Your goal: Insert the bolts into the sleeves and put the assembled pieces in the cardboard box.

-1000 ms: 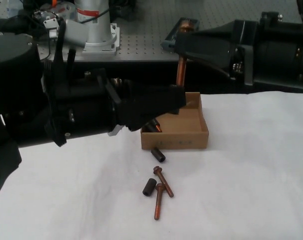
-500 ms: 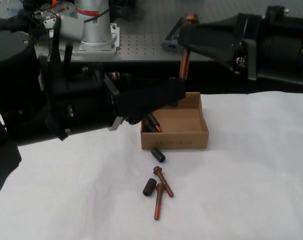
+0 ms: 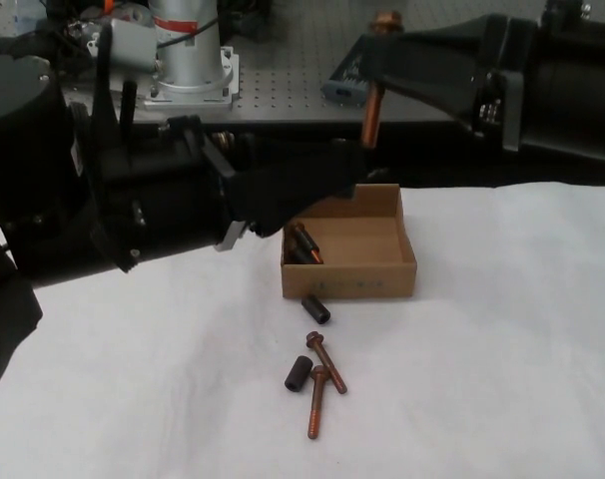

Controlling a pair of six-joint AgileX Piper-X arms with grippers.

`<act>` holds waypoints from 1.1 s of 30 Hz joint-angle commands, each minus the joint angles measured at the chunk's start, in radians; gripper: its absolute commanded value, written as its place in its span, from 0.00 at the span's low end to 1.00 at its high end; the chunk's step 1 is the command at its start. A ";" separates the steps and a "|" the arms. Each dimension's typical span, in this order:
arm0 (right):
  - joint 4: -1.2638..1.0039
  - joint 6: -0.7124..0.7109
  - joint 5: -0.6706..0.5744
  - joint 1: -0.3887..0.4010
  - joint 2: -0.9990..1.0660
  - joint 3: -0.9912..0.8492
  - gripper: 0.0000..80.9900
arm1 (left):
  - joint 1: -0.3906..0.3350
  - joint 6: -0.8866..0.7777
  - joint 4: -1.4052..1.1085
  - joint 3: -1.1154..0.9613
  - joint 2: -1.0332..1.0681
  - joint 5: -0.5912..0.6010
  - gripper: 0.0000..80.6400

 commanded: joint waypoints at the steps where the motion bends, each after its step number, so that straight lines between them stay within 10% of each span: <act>1: -0.035 0.012 -0.009 0.001 0.007 -0.002 0.02 | 0.006 -0.022 -0.028 -0.011 -0.002 0.040 0.01; 33: -0.038 0.052 -0.118 0.001 0.021 -0.002 0.02 | 0.020 -0.044 -0.082 -0.011 -0.002 0.044 0.01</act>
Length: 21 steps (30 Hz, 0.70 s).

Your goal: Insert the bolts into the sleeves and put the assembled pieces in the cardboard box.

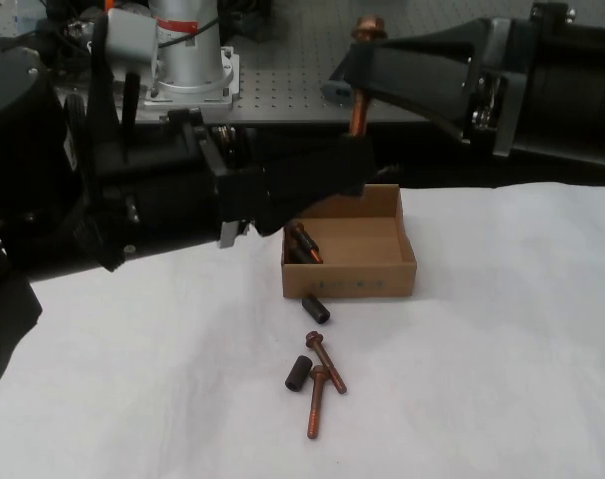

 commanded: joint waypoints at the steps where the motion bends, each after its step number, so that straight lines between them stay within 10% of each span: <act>1: -0.012 0.003 -0.034 0.001 -0.003 -0.002 0.02 | 0.024 -0.018 -0.029 -0.011 -0.002 -0.019 0.01; 21: 0.045 -0.004 -0.113 0.001 -0.003 -0.002 0.02 | 0.073 -0.018 -0.010 -0.011 -0.002 -0.001 0.01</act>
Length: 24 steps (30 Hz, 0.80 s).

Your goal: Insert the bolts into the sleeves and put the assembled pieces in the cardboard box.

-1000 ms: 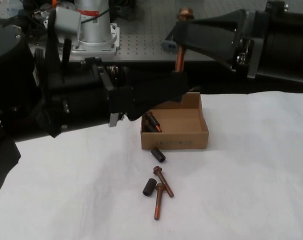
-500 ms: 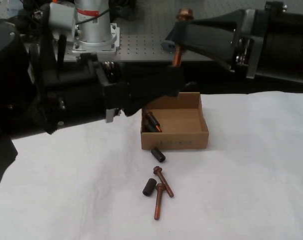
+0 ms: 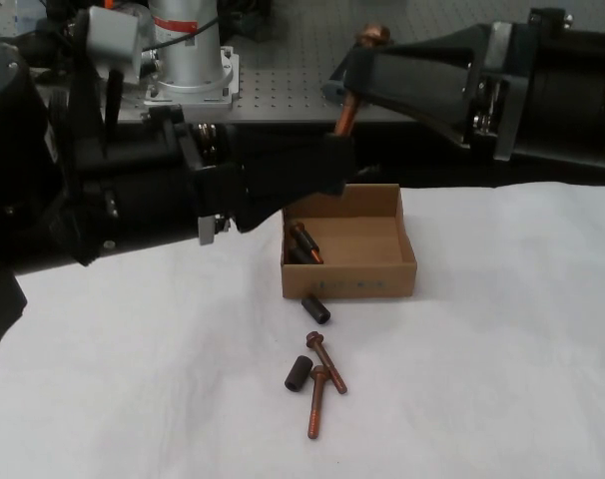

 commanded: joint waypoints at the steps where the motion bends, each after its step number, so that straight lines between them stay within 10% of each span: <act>1: 0.017 -0.005 -0.082 0.001 -0.006 -0.002 0.02 | 0.021 -0.018 -0.002 -0.011 -0.002 -0.053 0.01; 24: 0.112 -0.069 -0.130 0.082 -0.006 -0.002 0.02 | -0.021 -0.010 0.053 -0.013 0.028 -0.021 0.01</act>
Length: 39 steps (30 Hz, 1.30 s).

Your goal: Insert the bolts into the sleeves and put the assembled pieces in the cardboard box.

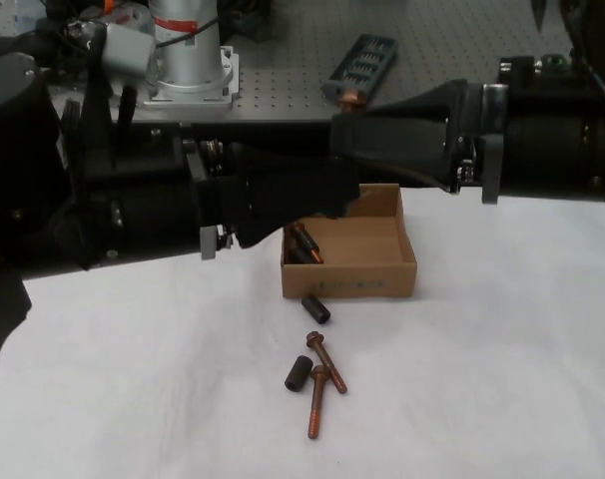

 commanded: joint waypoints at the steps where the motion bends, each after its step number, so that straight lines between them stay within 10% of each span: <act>1: -0.004 -0.005 -0.121 0.036 -0.009 -0.008 0.02 | -0.006 -0.005 -0.001 -0.010 0.013 -0.060 0.01; 6: -0.004 -0.005 -0.115 0.036 -0.009 -0.008 0.03 | -0.006 -0.005 -0.004 -0.010 0.013 -0.058 0.01; 12: -0.004 0.054 -0.115 0.036 -0.009 -0.008 0.55 | -0.006 0.020 -0.006 -0.010 0.013 -0.056 0.01; 39: 0.103 -0.058 -0.006 0.032 -0.014 -0.021 0.47 | -0.006 0.011 -0.209 -0.010 0.013 -0.060 0.01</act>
